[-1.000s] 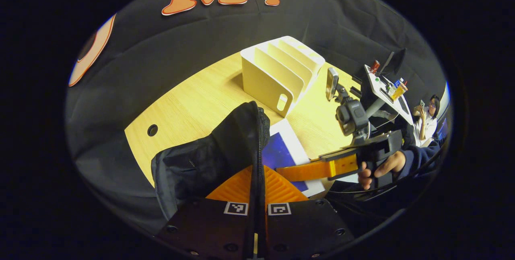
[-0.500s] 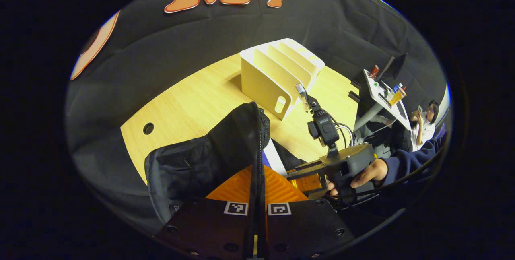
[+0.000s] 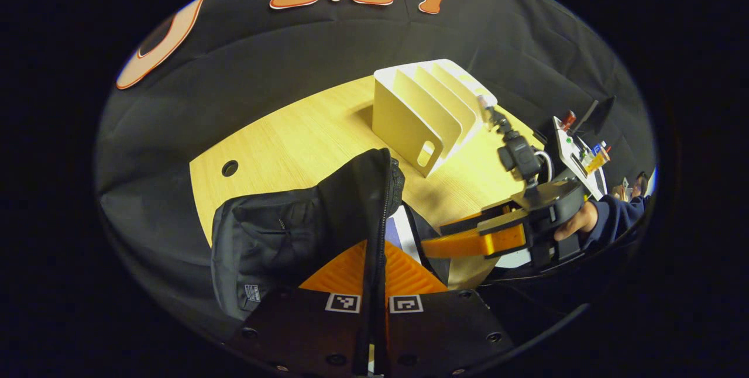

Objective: Open the schoolbag, grab two books from the bookshelf and put them into the schoolbag.

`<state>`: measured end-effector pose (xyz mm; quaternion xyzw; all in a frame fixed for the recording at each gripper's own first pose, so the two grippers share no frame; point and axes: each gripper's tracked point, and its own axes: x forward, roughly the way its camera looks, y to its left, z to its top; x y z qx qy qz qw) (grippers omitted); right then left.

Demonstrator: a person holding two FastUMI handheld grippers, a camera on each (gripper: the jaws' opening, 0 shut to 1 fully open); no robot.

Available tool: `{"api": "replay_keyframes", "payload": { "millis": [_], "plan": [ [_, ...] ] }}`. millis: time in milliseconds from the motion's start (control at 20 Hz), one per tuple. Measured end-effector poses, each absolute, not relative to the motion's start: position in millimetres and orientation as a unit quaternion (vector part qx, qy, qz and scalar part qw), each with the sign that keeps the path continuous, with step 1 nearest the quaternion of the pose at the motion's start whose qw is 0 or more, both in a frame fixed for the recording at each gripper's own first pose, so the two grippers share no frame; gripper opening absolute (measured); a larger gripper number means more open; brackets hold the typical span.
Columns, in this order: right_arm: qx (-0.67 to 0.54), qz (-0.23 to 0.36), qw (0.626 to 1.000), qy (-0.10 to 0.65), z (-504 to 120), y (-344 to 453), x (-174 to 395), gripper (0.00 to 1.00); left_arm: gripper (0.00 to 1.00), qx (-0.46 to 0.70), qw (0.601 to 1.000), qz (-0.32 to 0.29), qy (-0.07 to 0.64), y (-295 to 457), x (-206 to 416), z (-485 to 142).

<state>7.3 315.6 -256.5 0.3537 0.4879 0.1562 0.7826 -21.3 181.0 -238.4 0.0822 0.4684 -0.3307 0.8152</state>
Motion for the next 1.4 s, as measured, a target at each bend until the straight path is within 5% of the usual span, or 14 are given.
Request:
{"api": "replay_keyframes", "payload": {
  "millis": [250,600,750,900,1400],
  "plan": [
    [0.328,0.122,0.822,0.45,-232,233,15,0.98,0.06,0.09,0.818,-0.312,0.475,165,-28,-247],
    [0.29,0.092,0.859,0.411,-206,151,24,0.98,0.29,0.064,0.831,-0.296,0.468,128,-41,-241],
    [0.286,0.082,0.869,0.396,-193,122,31,0.98,0.5,0.036,0.847,-0.293,0.442,103,-37,-226],
    [0.264,0.071,0.887,0.371,-178,93,39,0.98,0.97,0.031,0.867,-0.274,0.416,85,-25,-212],
    [0.187,0.065,0.941,0.275,-104,25,52,0.98,0.98,-0.022,0.952,-0.189,0.239,55,1,-160]
  ]
}}
